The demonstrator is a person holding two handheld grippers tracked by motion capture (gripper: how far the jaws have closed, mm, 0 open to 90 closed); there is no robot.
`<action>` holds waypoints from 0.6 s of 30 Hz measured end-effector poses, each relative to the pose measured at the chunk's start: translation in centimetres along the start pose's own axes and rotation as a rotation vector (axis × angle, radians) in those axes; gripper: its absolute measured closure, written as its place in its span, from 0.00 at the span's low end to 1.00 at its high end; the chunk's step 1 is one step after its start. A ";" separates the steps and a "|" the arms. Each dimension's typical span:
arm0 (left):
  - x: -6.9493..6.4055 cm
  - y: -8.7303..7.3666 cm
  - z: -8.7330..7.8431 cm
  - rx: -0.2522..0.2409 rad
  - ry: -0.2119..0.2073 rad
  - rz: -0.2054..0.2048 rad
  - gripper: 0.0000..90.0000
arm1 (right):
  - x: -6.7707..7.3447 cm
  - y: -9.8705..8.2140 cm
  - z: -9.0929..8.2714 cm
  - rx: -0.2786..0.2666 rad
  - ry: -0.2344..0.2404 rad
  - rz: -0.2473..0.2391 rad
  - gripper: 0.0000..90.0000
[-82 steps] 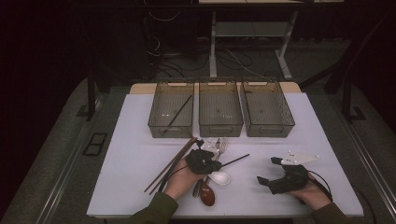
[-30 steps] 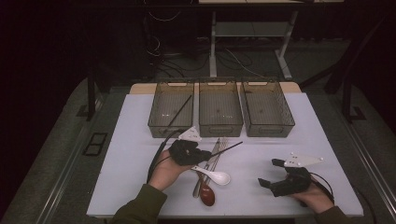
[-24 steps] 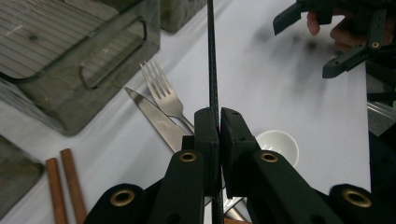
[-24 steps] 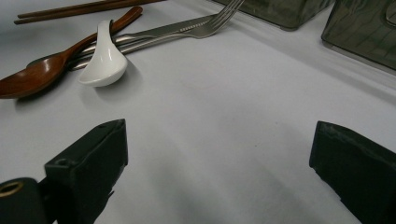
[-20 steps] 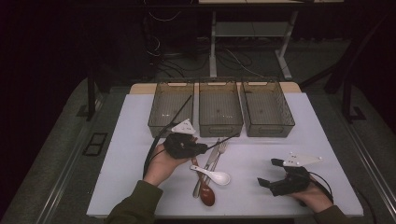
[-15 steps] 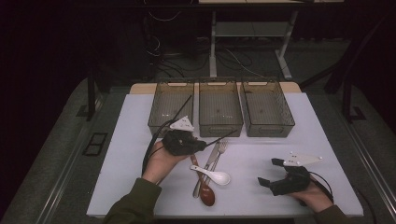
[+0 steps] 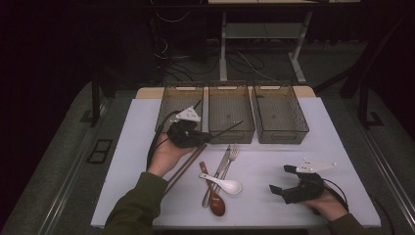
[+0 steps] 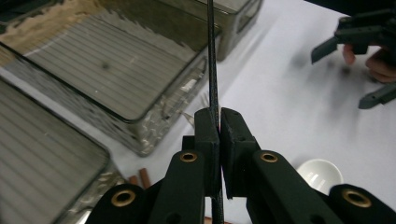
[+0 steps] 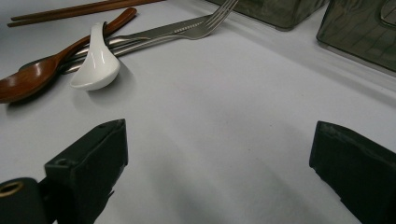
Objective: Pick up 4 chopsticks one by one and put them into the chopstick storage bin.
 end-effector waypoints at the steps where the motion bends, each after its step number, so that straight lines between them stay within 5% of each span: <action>1: 0.3 0.1 -0.1 -0.001 0.006 -0.001 0.95 | 0.0 0.0 0.0 0.000 -0.001 0.000 0.05; 13: 4.4 1.6 -1.6 0.036 0.108 -0.017 0.95 | -0.1 0.0 0.0 0.001 -0.004 -0.001 0.05; 18: 6.6 1.8 -2.0 0.045 0.153 -0.062 0.95 | -0.1 0.0 0.0 0.001 -0.005 -0.002 0.05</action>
Point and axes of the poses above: each handheld gripper's, and its own axes: z roughly forward along the jaws, y roughly out of its top, x roughly to its left, the point moved 8 cm from there along z, roughly forward along the jaws, and after that the axes turned 10 degrees about z, right-handed, at the moved point
